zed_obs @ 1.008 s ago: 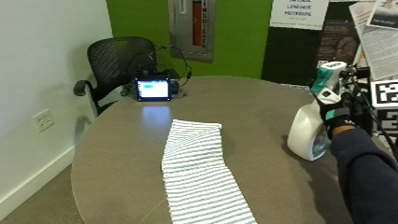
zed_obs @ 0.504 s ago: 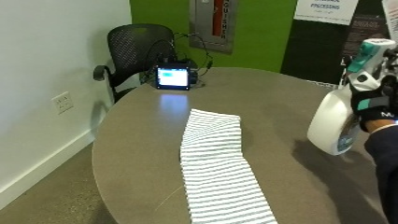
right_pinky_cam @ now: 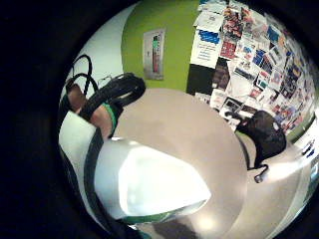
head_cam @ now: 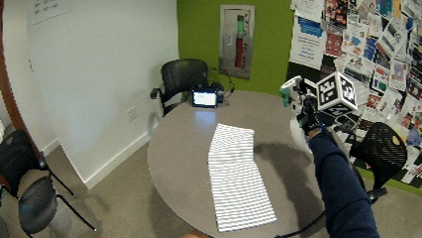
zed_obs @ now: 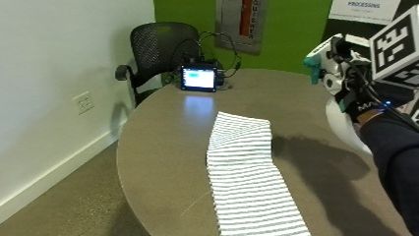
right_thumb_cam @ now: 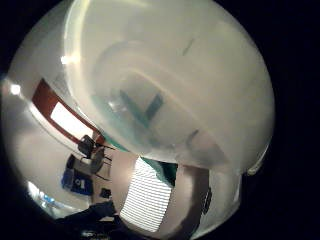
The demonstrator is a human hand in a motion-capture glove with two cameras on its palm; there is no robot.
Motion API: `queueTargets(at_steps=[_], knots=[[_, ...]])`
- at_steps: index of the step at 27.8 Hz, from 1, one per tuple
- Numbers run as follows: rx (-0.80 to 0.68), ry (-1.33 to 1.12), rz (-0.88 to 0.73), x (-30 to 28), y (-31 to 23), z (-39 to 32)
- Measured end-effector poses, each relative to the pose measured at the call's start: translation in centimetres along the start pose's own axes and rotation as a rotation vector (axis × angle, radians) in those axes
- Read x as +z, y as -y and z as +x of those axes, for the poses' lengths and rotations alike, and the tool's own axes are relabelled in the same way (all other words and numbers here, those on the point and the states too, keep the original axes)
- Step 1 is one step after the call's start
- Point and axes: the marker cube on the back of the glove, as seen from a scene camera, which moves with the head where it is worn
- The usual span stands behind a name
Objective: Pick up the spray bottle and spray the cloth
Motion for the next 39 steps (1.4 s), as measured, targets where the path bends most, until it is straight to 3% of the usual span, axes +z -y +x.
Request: queueTargets(at_steps=[8, 18, 26, 39], knots=[[-0.256, -0.393, -0.065, 3.2, -1.1, -2.6], [-0.473, -0.683, -0.093, 5.0, -1.9, -4.2], [-0.538, -0.881, -0.047, 4.4, -1.7, -3.3], [-0.572, -0.942, 0.022, 3.6, -1.5, -2.9]])
